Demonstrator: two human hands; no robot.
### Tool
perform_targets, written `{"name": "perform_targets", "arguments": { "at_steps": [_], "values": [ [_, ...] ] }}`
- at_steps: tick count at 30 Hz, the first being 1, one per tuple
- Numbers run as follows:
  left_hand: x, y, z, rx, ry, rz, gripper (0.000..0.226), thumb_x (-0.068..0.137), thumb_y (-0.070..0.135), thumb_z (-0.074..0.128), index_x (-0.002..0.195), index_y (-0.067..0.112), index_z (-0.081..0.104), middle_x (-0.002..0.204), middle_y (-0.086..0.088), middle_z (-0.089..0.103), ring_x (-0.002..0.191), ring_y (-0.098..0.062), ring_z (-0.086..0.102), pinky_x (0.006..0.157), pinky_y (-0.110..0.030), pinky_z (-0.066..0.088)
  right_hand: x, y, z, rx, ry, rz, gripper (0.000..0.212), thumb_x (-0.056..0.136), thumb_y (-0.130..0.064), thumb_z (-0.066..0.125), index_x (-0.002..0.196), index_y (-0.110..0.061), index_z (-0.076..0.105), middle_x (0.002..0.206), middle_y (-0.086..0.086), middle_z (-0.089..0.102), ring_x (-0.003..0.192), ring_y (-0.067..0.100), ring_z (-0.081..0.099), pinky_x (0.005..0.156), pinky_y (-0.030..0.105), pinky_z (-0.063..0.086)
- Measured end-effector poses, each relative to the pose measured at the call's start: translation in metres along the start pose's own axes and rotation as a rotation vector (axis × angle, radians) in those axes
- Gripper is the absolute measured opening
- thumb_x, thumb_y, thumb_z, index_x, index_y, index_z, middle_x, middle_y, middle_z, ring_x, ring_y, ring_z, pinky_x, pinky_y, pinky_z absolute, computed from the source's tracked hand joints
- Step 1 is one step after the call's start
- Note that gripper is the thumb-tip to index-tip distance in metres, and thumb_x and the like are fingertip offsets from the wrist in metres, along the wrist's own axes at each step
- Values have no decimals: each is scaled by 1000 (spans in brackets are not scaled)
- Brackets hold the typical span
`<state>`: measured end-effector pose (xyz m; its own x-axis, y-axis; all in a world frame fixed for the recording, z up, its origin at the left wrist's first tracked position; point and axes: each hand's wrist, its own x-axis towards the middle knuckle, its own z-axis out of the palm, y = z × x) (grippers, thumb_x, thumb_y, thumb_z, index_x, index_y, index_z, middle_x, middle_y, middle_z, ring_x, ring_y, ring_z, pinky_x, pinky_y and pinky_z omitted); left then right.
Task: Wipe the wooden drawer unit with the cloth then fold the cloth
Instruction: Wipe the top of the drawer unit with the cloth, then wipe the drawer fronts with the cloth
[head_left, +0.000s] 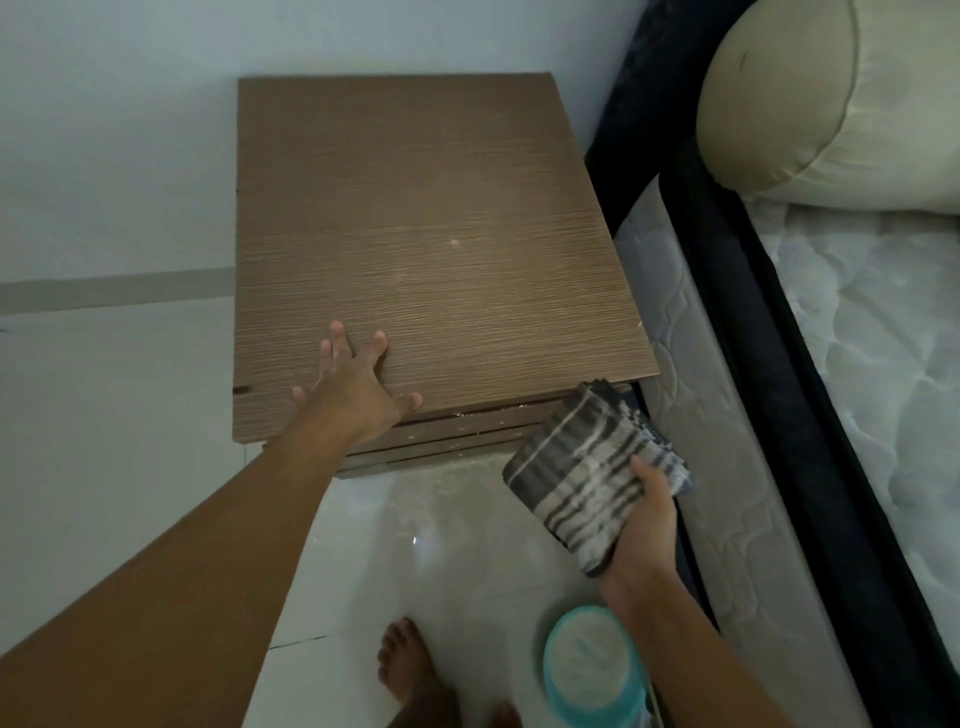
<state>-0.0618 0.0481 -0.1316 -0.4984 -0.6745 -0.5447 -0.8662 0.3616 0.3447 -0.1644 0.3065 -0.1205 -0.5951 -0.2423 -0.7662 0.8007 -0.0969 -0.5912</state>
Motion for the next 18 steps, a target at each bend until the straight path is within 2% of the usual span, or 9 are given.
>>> {"name": "perform_targets", "arguments": {
  "at_steps": [3, 6, 8, 10, 13, 16, 18],
  "values": [
    [-6, 1, 6, -12, 9, -5, 95, 82, 53, 67, 154, 33, 9, 162, -3, -21, 150, -25, -12, 113, -62, 5, 8, -9, -8, 84, -56, -13, 31, 95, -37, 52, 116, -18, 65, 105, 7, 75, 90, 26, 74, 83, 41, 53],
    [-15, 4, 16, 20, 47, -13, 96, 82, 49, 69, 155, 33, 8, 162, -3, -21, 150, -24, -12, 114, -62, 6, 24, -9, -17, 48, -61, -56, 40, 88, -33, 66, 125, -18, 61, 116, 9, 71, 100, 29, 70, 90, 48, 54],
    [-17, 4, 24, 52, 112, -9, 95, 84, 48, 68, 155, 33, 7, 162, -4, -19, 150, -24, -11, 114, -62, 6, 37, -12, -22, -42, 34, -175, 38, 87, -26, 69, 123, -18, 60, 111, 6, 71, 98, 25, 70, 88, 46, 55],
    [-18, 2, 28, 65, 138, -5, 93, 84, 51, 66, 154, 34, 8, 163, -5, -17, 150, -25, -10, 116, -61, 6, 49, -14, -27, -177, 85, -337, 39, 89, -26, 68, 126, -18, 58, 113, 2, 69, 101, 21, 67, 92, 40, 53],
    [-15, -2, 28, 67, 174, 15, 93, 83, 55, 65, 155, 32, 12, 163, -7, -12, 150, -27, -6, 117, -60, 11, 62, -17, -33, -429, 60, -610, 36, 91, -31, 64, 124, -18, 62, 110, -3, 69, 103, 14, 66, 93, 33, 51],
    [-13, -3, 33, 130, 244, 39, 92, 82, 60, 63, 154, 31, 14, 164, -8, -5, 150, -28, 0, 116, -60, 15, 74, -14, -41, -604, 81, -797, 33, 92, -39, 62, 117, -19, 65, 103, -2, 70, 96, 16, 67, 85, 36, 54],
    [-15, -4, 38, 189, 311, 61, 89, 83, 63, 59, 154, 32, 16, 164, -7, -1, 150, -28, 4, 116, -60, 17, 83, -10, -44, -653, 97, -932, 25, 93, -34, 60, 109, -16, 66, 93, -2, 69, 89, 18, 66, 81, 37, 55]
  ]
}}
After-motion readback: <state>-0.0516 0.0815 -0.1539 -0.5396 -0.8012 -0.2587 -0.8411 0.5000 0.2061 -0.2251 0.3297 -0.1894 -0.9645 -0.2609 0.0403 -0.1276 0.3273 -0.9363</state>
